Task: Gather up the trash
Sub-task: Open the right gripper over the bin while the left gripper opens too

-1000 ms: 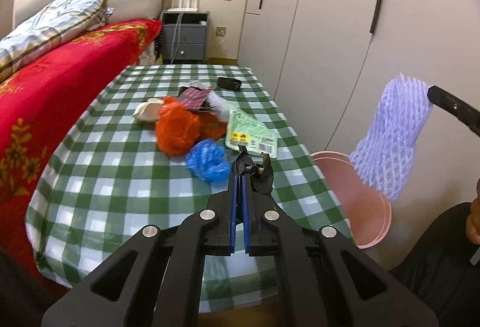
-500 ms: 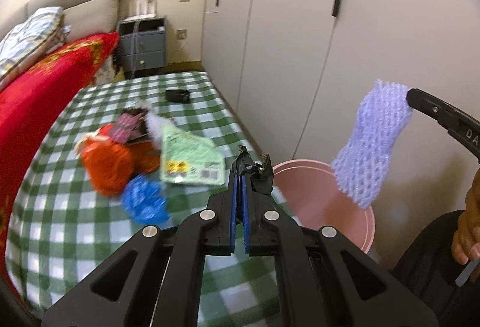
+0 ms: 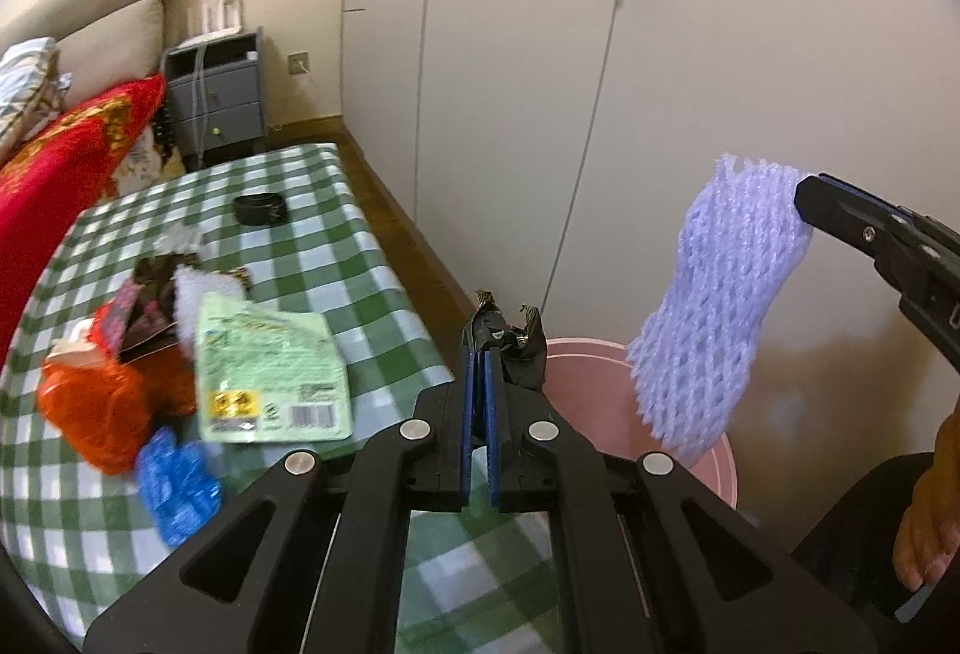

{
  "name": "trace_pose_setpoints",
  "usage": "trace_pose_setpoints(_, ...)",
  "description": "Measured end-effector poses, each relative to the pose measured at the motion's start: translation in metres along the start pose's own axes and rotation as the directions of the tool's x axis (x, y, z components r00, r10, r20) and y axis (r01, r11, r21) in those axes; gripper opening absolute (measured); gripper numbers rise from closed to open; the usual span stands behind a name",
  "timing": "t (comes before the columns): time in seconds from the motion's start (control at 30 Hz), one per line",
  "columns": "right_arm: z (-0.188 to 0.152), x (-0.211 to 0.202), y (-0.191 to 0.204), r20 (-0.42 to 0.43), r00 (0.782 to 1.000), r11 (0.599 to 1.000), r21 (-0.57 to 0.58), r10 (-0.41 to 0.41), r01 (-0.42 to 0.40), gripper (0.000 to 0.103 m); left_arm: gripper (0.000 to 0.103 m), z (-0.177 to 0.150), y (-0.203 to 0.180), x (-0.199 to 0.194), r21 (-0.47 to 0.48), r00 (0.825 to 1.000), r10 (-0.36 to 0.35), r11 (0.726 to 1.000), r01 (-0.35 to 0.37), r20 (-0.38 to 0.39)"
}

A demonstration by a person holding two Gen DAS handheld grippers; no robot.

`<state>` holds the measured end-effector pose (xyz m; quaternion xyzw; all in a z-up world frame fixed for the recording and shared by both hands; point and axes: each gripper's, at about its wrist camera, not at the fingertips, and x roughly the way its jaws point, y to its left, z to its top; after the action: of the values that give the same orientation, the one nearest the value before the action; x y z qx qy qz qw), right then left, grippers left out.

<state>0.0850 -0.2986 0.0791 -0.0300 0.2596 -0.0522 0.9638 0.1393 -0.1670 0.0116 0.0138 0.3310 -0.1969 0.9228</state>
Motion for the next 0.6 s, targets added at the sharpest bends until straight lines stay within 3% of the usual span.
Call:
trace_pose_setpoints(0.33,-0.003,0.016,0.002,-0.039,0.999,0.999,-0.012,-0.036,0.036,0.009,0.003,0.004,-0.014,0.038,0.016,0.997,-0.063,0.998,0.063,-0.039)
trace_pose_setpoints(0.47,-0.005,0.026,0.006,-0.059,0.997,0.998,-0.026,-0.051,0.049,0.01,0.004,0.004,-0.016,0.057,-0.011,0.985,-0.136,0.991,0.136,-0.101)
trace_pose_setpoints(0.53,-0.004,0.029,0.006,-0.061,0.995,0.997,-0.024,-0.075,0.073,0.013,0.012,0.004,-0.017,0.066,-0.016,0.978,-0.154,0.988,0.154,-0.138)
trace_pose_setpoints(0.57,-0.004,0.031,0.005,-0.061,0.995,0.997,-0.016,-0.082,0.081,0.014,0.022,0.004,-0.016,0.066,-0.017,0.98,-0.148,0.989,0.147,-0.136)
trace_pose_setpoints(0.6,-0.003,0.033,0.004,-0.064,0.994,0.996,-0.01,-0.086,0.086,0.016,0.025,0.004,-0.014,0.064,-0.023,0.982,-0.144,0.99,0.142,-0.126)
